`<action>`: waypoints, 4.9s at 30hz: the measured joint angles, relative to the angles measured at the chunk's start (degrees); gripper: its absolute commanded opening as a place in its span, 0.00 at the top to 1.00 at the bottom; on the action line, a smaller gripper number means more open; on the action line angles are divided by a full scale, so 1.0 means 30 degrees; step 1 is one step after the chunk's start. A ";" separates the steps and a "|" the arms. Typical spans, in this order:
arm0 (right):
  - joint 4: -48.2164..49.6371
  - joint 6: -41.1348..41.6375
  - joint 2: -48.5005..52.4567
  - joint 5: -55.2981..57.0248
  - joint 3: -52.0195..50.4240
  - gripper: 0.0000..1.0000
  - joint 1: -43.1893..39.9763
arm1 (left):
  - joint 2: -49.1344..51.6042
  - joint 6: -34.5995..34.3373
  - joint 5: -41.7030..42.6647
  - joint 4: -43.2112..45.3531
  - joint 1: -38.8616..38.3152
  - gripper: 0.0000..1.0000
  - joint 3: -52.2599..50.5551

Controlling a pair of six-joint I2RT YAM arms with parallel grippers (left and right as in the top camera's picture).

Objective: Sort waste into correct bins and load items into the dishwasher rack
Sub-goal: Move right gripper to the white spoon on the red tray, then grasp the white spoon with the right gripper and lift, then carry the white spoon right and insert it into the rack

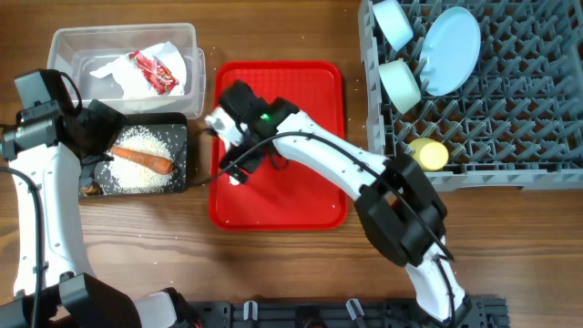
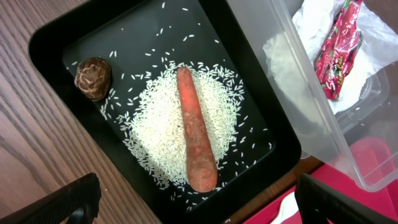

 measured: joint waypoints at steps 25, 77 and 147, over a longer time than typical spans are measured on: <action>0.4029 1.3617 0.2084 -0.4656 -0.0364 0.01 -0.0364 | 0.0000 0.0000 -0.0058 -0.0554 0.0000 0.00 0.0000; -0.1056 1.6735 -0.1494 -0.0277 -0.0270 0.03 -0.2062 | 0.0000 0.0000 -0.0058 -0.1093 0.0000 0.00 0.0000; -0.4728 0.3891 -1.0958 0.1086 0.0933 0.96 -1.0069 | 0.0000 0.0000 0.0044 -0.1909 0.0000 0.00 0.0000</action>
